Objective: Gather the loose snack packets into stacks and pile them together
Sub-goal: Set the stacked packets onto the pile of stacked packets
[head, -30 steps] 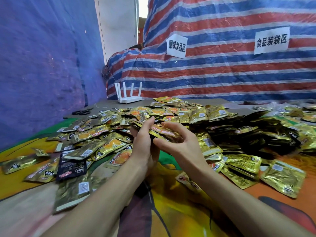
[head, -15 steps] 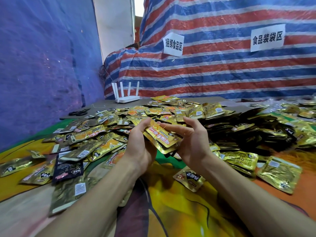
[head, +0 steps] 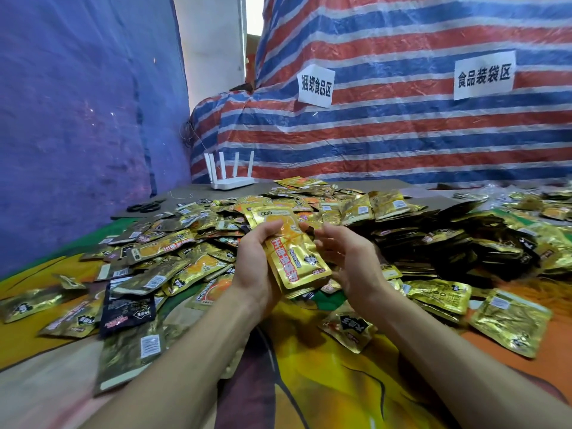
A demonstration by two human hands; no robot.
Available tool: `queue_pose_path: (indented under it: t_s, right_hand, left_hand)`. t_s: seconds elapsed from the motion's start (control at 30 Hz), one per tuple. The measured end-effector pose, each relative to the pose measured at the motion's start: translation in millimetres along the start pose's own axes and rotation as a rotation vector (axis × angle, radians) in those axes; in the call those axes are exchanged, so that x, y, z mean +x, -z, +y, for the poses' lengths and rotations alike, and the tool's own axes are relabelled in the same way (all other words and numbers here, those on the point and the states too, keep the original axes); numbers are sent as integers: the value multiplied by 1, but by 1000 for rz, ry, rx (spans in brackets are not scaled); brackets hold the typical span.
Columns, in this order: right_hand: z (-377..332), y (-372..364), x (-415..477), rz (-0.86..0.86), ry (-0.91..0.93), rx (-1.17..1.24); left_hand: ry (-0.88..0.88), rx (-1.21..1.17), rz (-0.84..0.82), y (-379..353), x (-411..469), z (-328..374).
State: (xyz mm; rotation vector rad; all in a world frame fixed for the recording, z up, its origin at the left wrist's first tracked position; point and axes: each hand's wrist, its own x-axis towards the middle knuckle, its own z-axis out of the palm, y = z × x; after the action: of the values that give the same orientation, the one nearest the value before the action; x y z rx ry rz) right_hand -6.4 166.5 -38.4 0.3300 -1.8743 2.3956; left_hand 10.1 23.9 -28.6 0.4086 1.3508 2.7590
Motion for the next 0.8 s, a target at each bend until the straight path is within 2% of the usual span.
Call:
queue_pose_path:
  t_s: [0.13,0.27,0.33,0.4,0.5,0.7,0.8]
  right_hand:
    - [3,-11,-3,-132,-16,36]
    - [0,-11,-8,-303,-115,24]
    - [-3,-9,-9,-326,-138,4]
    - [-7,-7,-8,-280,-91,-118]
    - [-16,-3,-5,-115,36,-403]
    - [-51,6,34,186,327,-778]
    - [-67,9,76,310,354,-1012]
  left_hand:
    - [-4,18,6,2,-2,2]
    - [7,85,10,3,-2,3]
    - [42,107,7,4,-2,3]
    - [37,194,124,4,-1,1]
    - [-46,365,378,6,5,-3]
    - [-82,517,462,11,7,-6]
    - [-83,567,503,14,8,-9]
